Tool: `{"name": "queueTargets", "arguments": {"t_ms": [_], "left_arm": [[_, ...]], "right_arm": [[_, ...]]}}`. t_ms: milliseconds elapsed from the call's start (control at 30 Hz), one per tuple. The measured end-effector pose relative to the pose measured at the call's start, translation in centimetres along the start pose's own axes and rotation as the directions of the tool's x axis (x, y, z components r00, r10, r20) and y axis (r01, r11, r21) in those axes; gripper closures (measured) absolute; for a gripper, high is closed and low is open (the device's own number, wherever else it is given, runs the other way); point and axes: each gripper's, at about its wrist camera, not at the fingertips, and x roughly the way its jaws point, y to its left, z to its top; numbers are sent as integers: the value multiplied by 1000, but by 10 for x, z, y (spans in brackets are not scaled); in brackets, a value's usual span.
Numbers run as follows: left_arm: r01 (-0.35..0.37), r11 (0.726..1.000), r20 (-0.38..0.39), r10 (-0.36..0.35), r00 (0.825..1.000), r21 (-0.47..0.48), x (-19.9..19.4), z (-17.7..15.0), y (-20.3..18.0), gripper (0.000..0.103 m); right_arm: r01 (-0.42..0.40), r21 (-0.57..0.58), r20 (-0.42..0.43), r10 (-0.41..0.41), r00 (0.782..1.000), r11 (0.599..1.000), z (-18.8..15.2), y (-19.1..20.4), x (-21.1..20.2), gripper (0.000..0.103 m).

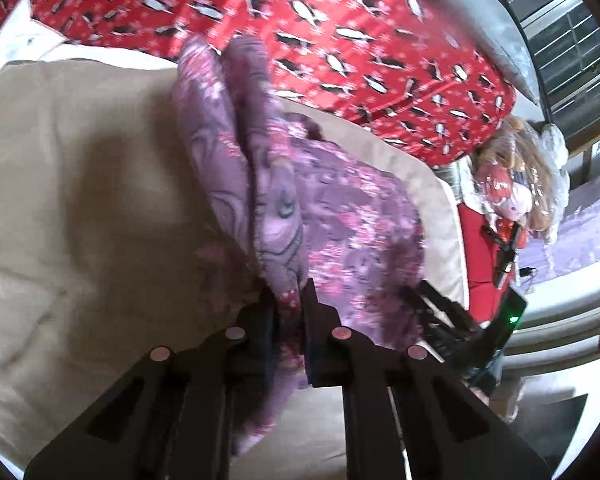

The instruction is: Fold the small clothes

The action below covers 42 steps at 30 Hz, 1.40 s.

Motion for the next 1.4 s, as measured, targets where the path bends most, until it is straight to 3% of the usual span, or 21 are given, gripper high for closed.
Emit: {"name": "queueTargets", "arguments": {"t_ms": [200, 367, 567, 1000, 1400], "left_arm": [[41, 999, -48, -40, 998, 12, 21, -5, -37, 101], [7, 999, -83, -5, 997, 31, 45, -9, -61, 101], [-12, 1000, -123, 10, 992, -12, 69, -10, -60, 101], [-15, 999, -102, 10, 995, -47, 68, -4, -72, 101], [102, 992, -102, -109, 989, -72, 84, 1, -113, 101]], "right_arm": [[21, -18, -14, -21, 1000, 1000, -4, -9, -2, 44], [51, -49, -42, -53, 998, 998, -7, -16, -2, 44], [26, -42, -48, -28, 998, 999, -11, -23, -3, 44], [-27, -9, -28, 27, 999, 1000, -18, -28, -12, 44], [-30, 16, -18, 31, 999, 999, -19, -43, -20, 44]]}}
